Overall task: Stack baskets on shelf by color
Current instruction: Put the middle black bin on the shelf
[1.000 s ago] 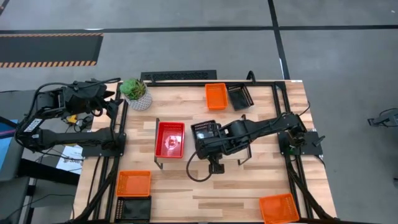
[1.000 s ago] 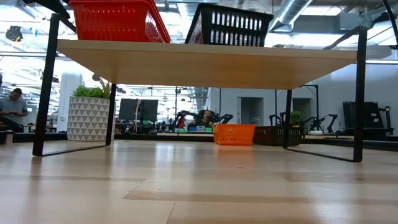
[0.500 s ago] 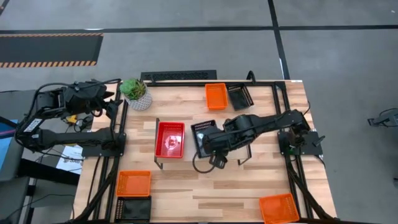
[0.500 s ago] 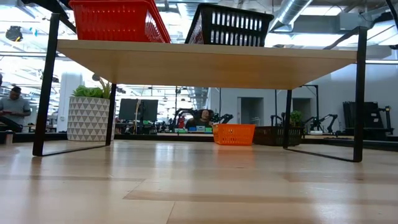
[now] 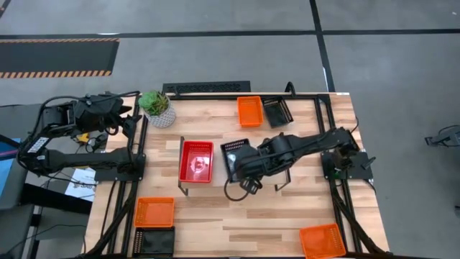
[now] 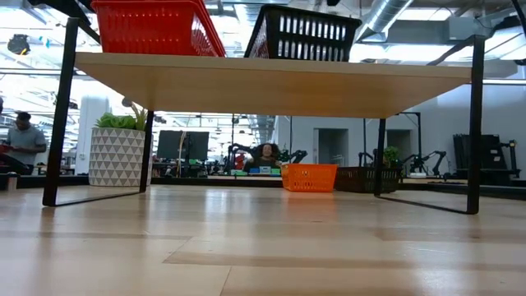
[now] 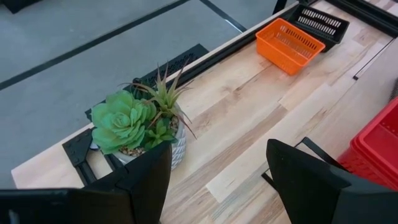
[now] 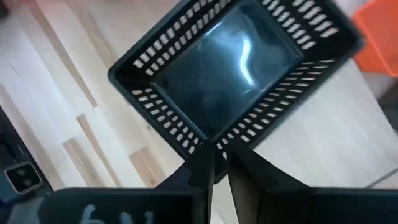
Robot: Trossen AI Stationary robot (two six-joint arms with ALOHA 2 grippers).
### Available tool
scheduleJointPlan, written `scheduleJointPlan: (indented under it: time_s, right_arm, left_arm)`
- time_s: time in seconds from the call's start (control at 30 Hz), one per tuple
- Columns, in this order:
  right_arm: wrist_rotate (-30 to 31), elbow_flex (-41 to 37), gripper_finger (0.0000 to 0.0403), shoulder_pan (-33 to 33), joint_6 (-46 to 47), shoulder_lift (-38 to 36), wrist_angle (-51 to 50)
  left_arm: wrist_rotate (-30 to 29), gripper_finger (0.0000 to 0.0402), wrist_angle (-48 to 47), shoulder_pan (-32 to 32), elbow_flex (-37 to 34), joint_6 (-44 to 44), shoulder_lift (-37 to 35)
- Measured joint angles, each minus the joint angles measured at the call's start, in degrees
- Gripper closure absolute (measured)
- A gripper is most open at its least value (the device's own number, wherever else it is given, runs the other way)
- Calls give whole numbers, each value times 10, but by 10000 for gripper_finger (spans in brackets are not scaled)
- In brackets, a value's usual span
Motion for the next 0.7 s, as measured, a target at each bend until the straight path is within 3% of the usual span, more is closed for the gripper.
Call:
scheduleJointPlan:
  time_s: [0.1,0.33,0.47,0.53,0.6,0.7]
  right_arm:
    - [1,-1,338,2,-7,-9,0]
    - [104,-6,338,38,-41,-126,1]
    - [187,-104,338,41,-2,-229,1]
    - [163,-193,338,34,44,-267,5]
    - [101,-283,338,32,69,-289,36]
    - [25,-369,338,33,74,-296,160]
  left_arm:
    - [0,152,0,0,0,0,0]
    - [-1,152,0,0,0,0,0]
    - [-1,152,1,0,0,0,0]
    - [-1,152,1,0,0,0,0]
    - [-1,152,1,0,0,0,0]
    - [-4,152,1,0,0,0,0]
